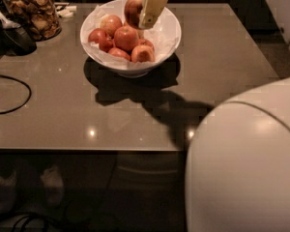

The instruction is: Pick apple from white bowl

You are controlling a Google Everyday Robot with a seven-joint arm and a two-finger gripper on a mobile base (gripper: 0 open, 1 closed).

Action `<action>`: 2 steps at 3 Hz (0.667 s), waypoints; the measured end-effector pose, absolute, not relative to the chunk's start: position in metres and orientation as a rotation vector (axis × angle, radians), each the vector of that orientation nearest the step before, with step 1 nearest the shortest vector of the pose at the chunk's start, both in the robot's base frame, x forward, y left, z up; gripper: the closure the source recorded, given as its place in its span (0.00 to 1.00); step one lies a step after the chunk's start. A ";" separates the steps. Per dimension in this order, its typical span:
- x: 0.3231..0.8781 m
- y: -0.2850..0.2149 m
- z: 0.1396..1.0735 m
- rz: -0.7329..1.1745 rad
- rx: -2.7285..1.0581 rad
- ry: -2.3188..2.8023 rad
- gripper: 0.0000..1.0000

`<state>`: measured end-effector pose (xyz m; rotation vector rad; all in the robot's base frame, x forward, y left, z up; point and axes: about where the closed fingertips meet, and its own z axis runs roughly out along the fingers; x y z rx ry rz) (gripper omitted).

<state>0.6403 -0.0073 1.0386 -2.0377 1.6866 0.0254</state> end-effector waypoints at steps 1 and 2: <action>0.601 -0.018 1.034 0.032 -2.017 1.711 1.00; 0.598 -0.018 1.032 0.035 -2.020 1.712 1.00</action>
Offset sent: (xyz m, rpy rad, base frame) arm -0.0740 -0.0191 -0.0111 -0.0006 0.0144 -0.0293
